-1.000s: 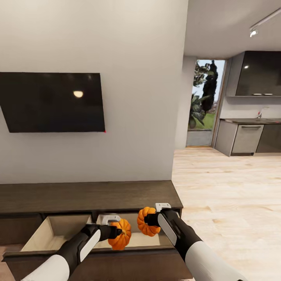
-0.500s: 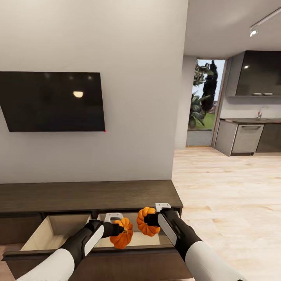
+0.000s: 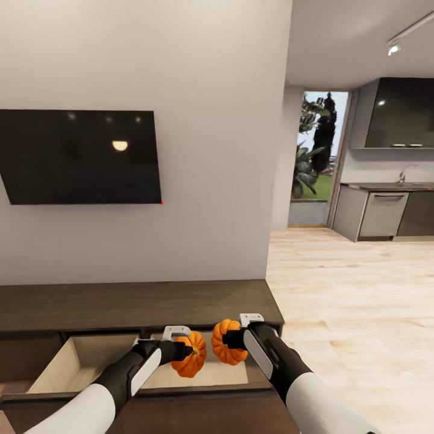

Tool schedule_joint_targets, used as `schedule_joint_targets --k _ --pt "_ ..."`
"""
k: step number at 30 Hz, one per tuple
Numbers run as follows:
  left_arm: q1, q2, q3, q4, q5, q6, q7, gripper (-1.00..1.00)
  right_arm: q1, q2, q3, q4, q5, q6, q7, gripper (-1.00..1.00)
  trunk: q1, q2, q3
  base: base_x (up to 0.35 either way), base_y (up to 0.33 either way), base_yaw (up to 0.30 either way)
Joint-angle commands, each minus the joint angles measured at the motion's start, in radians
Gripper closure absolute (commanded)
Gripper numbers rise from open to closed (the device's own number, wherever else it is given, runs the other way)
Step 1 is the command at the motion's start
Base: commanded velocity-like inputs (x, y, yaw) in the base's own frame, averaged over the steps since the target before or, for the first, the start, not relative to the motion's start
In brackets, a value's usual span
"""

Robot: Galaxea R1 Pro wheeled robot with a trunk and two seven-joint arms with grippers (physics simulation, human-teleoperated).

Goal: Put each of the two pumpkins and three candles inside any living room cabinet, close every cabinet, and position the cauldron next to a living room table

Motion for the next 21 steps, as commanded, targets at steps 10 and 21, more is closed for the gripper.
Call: schedule_joint_targets --k 10,21 --pt "-0.001 0.001 -0.027 0.002 0.004 -0.005 0.003 1.00 -0.001 -0.001 0.004 -0.001 -0.010 0.002 -0.010 1.00 0.000 -0.001 -0.001 0.108 0.014 0.000" --pt "0.000 0.002 -0.028 -0.003 0.005 -0.007 0.005 1.00 -0.002 -0.003 0.003 -0.001 -0.008 0.078 -0.014 1.00 0.004 -0.008 -0.004 0.017 0.000 0.000"
